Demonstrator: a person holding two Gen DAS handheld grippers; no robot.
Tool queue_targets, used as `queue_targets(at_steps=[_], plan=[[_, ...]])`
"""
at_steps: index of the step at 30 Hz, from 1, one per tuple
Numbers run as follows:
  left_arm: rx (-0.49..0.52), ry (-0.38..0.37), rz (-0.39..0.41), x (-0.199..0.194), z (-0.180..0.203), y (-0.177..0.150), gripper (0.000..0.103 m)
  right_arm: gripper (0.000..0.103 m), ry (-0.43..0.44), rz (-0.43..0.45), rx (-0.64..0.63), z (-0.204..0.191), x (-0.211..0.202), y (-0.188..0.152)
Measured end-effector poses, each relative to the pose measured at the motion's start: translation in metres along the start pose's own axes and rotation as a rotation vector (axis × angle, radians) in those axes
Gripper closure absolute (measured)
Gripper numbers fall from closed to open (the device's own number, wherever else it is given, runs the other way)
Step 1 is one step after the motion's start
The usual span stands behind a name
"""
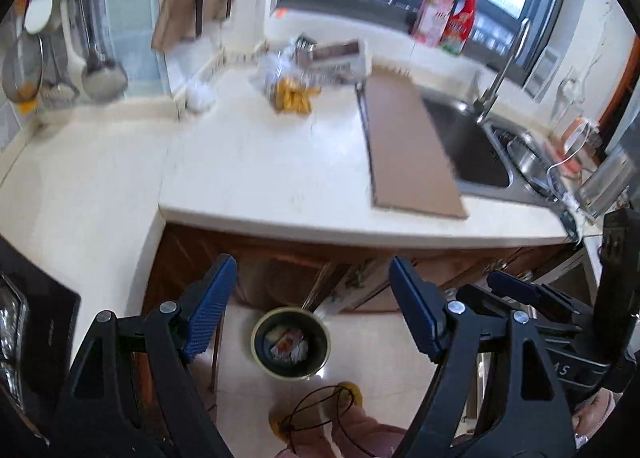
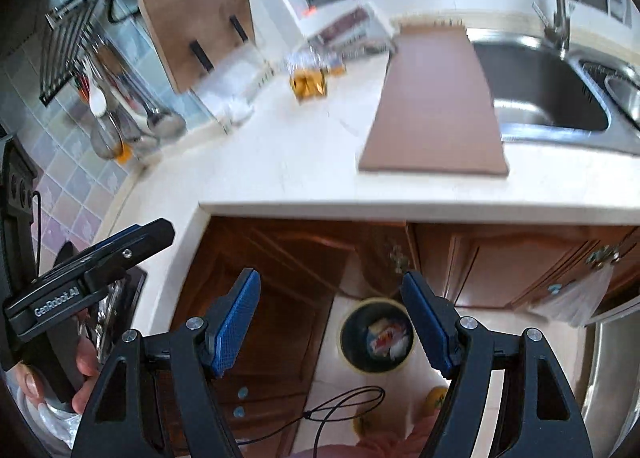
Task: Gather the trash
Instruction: 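Raise both open tools back toward the counter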
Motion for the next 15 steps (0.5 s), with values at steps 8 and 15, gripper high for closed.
queue_targets(at_steps=[8,15], plan=[[0.074,0.064,0.149,-0.047,0.007,0.065,0.027,0.028,-0.014,0.107,-0.033,-0.027,-0.046,0.061],[0.093,0.103,0.167,-0.057,-0.005,0.098,0.027,0.028,-0.033,0.171,-0.059,-0.053,-0.061,0.111]])
Point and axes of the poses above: each gripper's, at about its wrist camera, not at the fingertips, and x roughly the way its jaws point, z to its right, y to its top, the point moved 10 cm from there along x, roughly the way its jaws point, and after that the axes turned 11 degrees about z, right-handed, at the moved point
